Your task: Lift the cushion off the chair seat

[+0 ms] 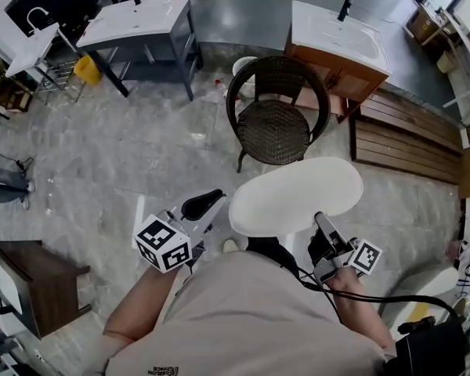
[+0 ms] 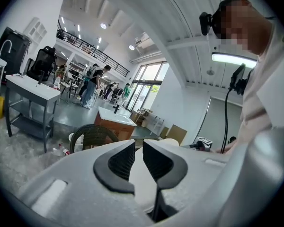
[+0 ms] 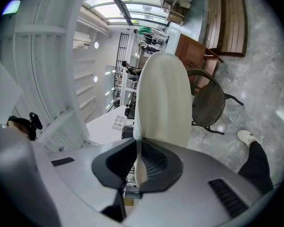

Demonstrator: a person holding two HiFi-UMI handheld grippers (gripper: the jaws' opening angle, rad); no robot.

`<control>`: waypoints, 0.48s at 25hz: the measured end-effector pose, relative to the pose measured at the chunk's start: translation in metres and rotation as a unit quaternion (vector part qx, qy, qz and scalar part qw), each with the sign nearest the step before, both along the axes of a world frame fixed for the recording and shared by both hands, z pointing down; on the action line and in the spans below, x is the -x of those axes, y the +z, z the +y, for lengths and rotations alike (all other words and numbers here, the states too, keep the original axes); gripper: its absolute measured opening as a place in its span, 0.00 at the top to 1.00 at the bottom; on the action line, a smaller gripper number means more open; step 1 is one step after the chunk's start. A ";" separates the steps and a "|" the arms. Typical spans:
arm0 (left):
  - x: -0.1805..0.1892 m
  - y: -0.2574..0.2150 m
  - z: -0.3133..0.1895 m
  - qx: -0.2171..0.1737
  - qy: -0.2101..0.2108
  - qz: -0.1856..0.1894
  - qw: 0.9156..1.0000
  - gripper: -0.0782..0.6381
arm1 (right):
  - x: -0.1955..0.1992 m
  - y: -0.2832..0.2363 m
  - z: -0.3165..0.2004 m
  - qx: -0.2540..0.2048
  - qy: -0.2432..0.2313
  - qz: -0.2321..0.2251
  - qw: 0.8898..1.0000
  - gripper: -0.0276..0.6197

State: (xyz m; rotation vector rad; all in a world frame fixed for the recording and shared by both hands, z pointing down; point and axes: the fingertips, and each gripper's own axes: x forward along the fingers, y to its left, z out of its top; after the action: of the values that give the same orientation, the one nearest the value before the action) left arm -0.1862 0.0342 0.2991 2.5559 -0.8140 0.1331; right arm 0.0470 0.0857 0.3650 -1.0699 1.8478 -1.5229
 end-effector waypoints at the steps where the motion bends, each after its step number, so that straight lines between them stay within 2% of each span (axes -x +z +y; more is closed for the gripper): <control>1: 0.003 0.000 0.002 0.000 -0.001 0.000 1.000 0.83 | 0.001 -0.001 0.002 -0.001 0.000 0.002 1.000 0.90; 12: 0.019 0.000 0.019 0.000 -0.003 0.006 1.000 0.83 | 0.016 -0.008 0.016 -0.015 -0.006 0.006 1.000 0.90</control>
State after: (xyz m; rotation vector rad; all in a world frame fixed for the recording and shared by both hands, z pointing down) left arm -0.2050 0.0530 0.2996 2.5524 -0.8167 0.1159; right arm 0.0310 0.1018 0.3566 -1.0586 1.8828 -1.4925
